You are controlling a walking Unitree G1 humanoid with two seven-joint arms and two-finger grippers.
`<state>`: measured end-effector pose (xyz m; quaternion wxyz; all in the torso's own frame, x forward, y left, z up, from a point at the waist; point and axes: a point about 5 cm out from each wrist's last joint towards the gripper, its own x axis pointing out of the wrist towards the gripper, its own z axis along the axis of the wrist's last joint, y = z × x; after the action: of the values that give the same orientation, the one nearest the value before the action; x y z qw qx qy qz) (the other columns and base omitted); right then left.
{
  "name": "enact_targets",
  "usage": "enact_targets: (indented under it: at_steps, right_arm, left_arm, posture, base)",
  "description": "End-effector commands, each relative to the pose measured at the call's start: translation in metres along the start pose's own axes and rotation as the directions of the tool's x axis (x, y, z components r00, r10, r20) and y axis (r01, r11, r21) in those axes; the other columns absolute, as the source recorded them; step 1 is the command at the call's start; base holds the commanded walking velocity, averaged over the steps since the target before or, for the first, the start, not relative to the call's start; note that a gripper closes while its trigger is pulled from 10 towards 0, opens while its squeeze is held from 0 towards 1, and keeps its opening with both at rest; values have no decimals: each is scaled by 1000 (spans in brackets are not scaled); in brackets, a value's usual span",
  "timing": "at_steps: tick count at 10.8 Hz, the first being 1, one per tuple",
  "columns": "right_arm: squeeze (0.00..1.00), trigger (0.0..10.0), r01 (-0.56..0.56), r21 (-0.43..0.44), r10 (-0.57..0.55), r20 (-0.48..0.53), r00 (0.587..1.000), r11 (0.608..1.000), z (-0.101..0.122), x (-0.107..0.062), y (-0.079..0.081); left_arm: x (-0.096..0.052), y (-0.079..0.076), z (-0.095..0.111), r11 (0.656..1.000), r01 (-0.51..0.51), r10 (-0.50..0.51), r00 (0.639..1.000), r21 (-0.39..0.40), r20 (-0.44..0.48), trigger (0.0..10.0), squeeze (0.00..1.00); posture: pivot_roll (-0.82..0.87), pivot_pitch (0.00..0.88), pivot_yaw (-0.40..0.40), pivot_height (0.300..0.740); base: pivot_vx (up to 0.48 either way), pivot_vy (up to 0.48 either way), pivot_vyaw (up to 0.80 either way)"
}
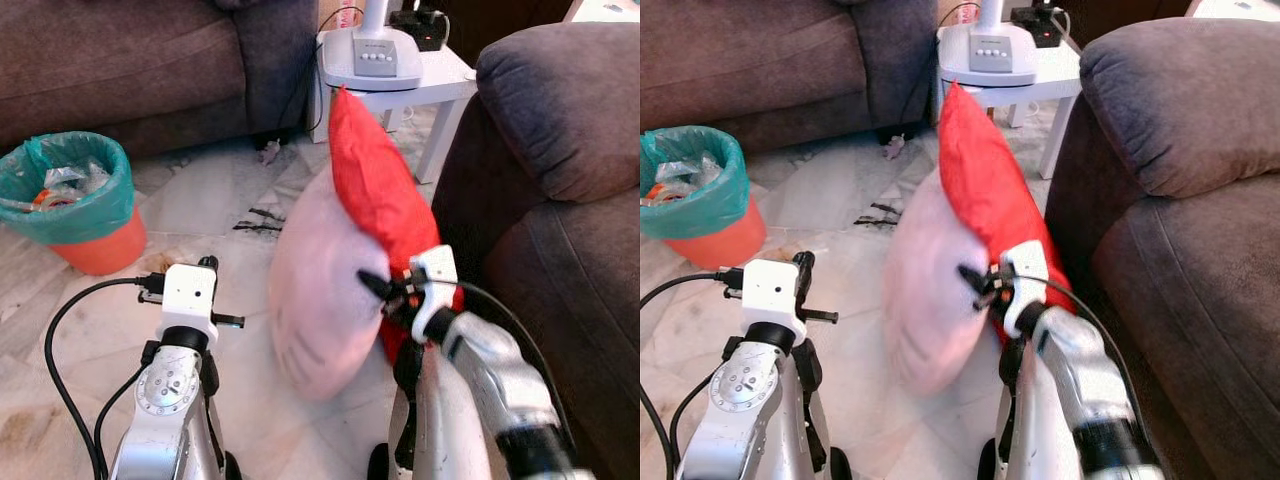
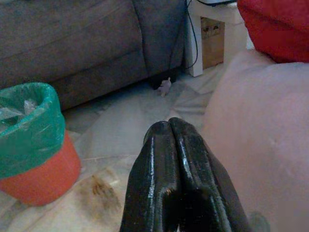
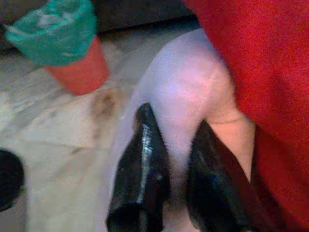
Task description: Move the pillow to the sofa from floor
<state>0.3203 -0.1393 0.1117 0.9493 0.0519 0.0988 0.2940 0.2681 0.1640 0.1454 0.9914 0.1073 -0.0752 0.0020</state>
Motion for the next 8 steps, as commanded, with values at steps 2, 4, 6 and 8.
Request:
enact_targets:
  at_steps: [2,4,6,8]
  right_arm:
    - [0,10000,54,9,-54,24,998,998,-3,1,0]
    - [0,10000,83,29,-84,32,996,996,-7,4,5]
    - [0,10000,96,37,-98,65,993,995,-4,6,8]
    - [0,10000,96,7,-96,71,993,995,-3,6,9]
  left_arm:
    - [0,-1,-1,1000,0,0,1000,-12,-4,10000,0]
    - [0,-2,-2,1000,4,-4,1000,-13,-5,10000,0]
    - [1,-5,1,1000,8,-8,1000,-22,10,10000,0]
    - [1,-5,1,1000,8,-8,1000,-26,15,10000,0]
  posture:
    - [83,134,-55,356]
    - [79,136,-53,356]
    - [77,135,-52,356]
    - [78,130,-51,356]
  base:
    - [0,0,0]
    - [0,0,0]
    - [0,0,0]
    - [0,0,0]
